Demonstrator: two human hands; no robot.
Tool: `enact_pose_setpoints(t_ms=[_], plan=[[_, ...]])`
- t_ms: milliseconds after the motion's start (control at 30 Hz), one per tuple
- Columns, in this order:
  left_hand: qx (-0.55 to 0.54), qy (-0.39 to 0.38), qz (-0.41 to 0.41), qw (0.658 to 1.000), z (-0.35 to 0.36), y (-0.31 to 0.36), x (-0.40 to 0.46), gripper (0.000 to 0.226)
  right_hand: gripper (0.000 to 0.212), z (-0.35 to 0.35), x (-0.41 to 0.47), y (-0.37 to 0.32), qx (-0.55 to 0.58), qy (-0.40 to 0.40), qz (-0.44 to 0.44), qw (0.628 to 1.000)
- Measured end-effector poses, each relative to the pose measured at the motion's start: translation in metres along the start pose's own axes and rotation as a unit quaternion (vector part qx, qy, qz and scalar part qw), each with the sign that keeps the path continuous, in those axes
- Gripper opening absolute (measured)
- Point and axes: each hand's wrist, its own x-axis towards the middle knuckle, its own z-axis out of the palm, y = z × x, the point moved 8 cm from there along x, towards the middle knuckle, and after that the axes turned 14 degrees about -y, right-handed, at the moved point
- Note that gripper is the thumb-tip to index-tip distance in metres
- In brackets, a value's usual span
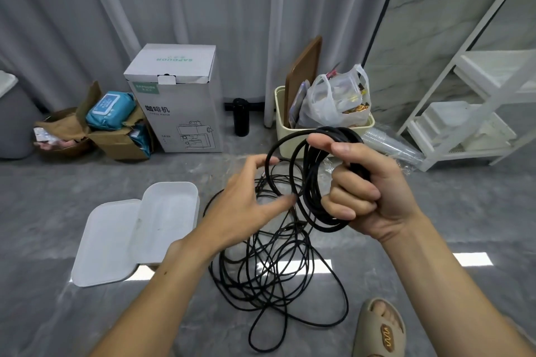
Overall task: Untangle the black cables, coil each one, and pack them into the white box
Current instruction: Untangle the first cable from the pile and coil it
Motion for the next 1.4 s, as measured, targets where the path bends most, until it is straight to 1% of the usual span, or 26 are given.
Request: enact_pose_setpoints(t_ms=[67,100,167,233,300,367,400,500,567,633,700,767,800,867,1000,1133,1200,1267,1400], plan=[[-0.049,0.019,0.019,0.998,0.002,0.003,0.002,0.023,0.03,-0.001,0.001,0.001,0.007,-0.004,-0.002,1.0],[-0.071,0.031,0.022,0.997,0.001,0.005,0.002,0.014,0.03,0.0,0.001,0.001,0.012,-0.009,-0.004,1.0],[-0.159,0.044,0.035,0.986,0.001,0.005,0.003,0.017,0.03,0.0,0.002,0.002,0.029,-0.022,-0.013,0.999],[-0.284,0.051,0.037,0.957,0.002,0.002,0.004,0.02,0.03,0.0,0.003,0.002,0.059,-0.041,-0.029,0.997],[-0.343,0.061,0.024,0.937,0.002,-0.001,0.005,0.024,0.031,0.004,0.006,0.001,0.112,-0.087,-0.047,0.989],[-0.342,0.06,0.001,0.938,0.004,-0.005,0.005,0.025,0.035,0.009,0.008,-0.001,0.163,-0.119,-0.061,0.978],[-0.332,0.052,-0.009,0.942,0.007,-0.006,0.006,0.026,0.037,0.01,0.008,-0.003,0.173,-0.121,-0.067,0.975],[-0.282,-0.005,-0.031,0.959,0.025,-0.001,0.005,0.026,0.04,0.015,0.005,-0.005,0.162,-0.115,-0.082,0.977],[-0.273,-0.045,-0.049,0.96,0.037,0.005,0.004,0.029,0.042,0.018,0.004,-0.004,0.155,-0.121,-0.085,0.977],[-0.309,-0.076,-0.063,0.946,0.043,0.01,0.003,0.038,0.044,0.02,0.003,-0.003,0.155,-0.126,-0.084,0.976],[-0.373,-0.096,-0.039,0.922,0.045,0.013,0.005,0.042,0.046,0.021,0.002,-0.002,0.165,-0.135,-0.076,0.974],[-0.397,-0.095,-0.009,0.913,0.04,0.014,0.008,0.05,0.047,0.021,0.002,0.0,0.179,-0.146,-0.064,0.971],[-0.393,-0.088,0.006,0.915,0.037,0.015,0.009,0.053,0.047,0.022,0.002,0.002,0.187,-0.152,-0.054,0.969],[-0.356,-0.061,0.039,0.932,0.027,0.02,0.009,0.055,0.047,0.021,0.003,0.009,0.204,-0.158,-0.029,0.966],[-0.264,0.019,0.107,0.958,0.002,0.038,0.005,0.036,0.046,0.02,0.006,0.028,0.245,-0.155,0.029,0.957],[-0.144,0.05,0.155,0.976,-0.012,0.046,0.003,0.024,0.048,0.021,0.008,0.04,0.273,-0.154,0.054,0.948],[-0.066,0.064,0.189,0.978,-0.021,0.047,0.0,0.019,0.048,0.022,0.008,0.042,0.283,-0.153,0.057,0.945],[0.005,0.081,0.225,0.971,-0.028,0.051,-0.006,0.021,0.048,0.022,0.008,0.041,0.293,-0.154,0.057,0.942],[0.104,0.103,0.252,0.957,-0.032,0.054,-0.011,0.024,0.045,0.022,0.008,0.041,0.307,-0.146,0.055,0.939]])
